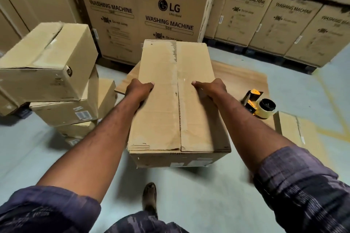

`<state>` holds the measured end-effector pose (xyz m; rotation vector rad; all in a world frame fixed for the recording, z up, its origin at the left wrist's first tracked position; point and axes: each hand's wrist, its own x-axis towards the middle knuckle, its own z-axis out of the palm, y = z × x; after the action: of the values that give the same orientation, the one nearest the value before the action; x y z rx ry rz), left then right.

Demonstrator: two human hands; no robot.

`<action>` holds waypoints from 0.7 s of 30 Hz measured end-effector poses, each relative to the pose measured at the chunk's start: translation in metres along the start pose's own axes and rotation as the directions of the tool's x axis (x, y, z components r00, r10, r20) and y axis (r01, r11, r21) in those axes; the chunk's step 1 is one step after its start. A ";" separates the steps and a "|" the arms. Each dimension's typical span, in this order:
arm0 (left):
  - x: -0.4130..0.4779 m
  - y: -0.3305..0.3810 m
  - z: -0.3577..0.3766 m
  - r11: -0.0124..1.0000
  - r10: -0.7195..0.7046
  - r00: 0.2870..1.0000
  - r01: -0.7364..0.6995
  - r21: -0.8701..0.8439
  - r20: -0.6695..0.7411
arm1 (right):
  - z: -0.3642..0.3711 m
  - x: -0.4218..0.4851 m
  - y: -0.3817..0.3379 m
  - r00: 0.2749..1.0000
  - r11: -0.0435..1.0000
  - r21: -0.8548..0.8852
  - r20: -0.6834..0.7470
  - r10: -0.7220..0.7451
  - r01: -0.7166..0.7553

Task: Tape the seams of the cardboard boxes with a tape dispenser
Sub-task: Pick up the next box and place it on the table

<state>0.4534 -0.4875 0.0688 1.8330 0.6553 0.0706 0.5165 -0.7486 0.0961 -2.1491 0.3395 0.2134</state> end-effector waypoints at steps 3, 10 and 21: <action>0.055 0.020 0.007 1.000 -0.013 0.995 0.014 -0.005 0.103 | 0.009 0.044 -0.020 0.998 0.998 0.003 -0.035 0.055 -0.055; 0.146 0.053 0.048 1.000 0.008 0.982 -0.004 -0.018 0.187 | 0.016 0.129 -0.034 0.981 0.991 0.017 -0.143 0.132 -0.131; 0.239 0.098 0.114 0.994 -0.019 0.982 -0.001 0.108 0.188 | -0.003 0.230 -0.032 0.997 0.996 -0.055 -0.033 -0.070 0.068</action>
<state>0.7348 -0.4946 0.0506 1.9117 0.5421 -0.1461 0.7447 -0.7710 0.0586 -2.2164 0.2816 0.1475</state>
